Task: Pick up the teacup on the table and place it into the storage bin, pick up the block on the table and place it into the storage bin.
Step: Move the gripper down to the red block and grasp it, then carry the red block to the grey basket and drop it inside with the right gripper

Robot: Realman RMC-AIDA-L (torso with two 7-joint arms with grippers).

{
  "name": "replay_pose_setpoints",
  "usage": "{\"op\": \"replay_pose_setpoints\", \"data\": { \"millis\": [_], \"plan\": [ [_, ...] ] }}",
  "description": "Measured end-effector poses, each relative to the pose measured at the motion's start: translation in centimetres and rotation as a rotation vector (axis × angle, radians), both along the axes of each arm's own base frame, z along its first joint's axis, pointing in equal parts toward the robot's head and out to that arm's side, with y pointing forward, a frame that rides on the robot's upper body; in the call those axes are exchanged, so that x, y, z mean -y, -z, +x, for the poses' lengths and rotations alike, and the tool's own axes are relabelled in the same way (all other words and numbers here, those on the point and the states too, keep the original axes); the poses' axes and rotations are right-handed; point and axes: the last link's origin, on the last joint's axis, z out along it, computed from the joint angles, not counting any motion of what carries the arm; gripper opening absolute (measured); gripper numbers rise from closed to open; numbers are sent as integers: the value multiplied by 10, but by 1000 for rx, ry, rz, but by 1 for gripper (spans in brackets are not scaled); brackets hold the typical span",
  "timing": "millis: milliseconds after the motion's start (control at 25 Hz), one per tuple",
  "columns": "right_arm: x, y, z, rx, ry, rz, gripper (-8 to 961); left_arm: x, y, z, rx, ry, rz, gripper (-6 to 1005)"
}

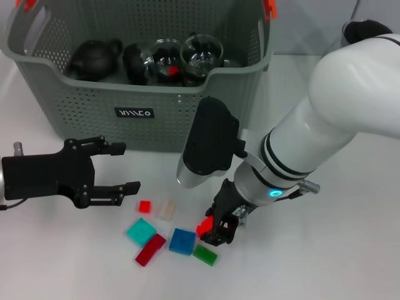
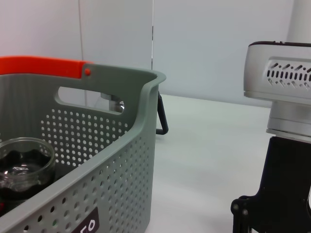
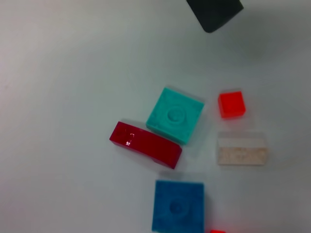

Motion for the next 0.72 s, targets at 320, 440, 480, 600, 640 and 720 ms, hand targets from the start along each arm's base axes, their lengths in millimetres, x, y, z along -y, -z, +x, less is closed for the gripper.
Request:
{"op": "replay_pose_setpoints", "data": {
  "millis": [320,440,480,600,640,720],
  "plan": [
    [-1,-8,-10,-25,5,9,437,0,-1,0,0,0,1,830],
    [-3,-23,-21,-69,3,27,436,0,-1,0,-1,0,0,830],
    [-5,-31,-26,-84,0,36,437,0,-1,0,-1,0,0,830],
    [-4,-58,-45,-130,-6,54,437,0,-3,0,-2,1,1,830],
    [-2,-67,-53,-146,-10,57,437,0,-4,-1,-1,-1,2,830],
    [2,-89,-73,-189,-33,75,436,0,-5,-1,2,-4,6,830]
  ]
}}
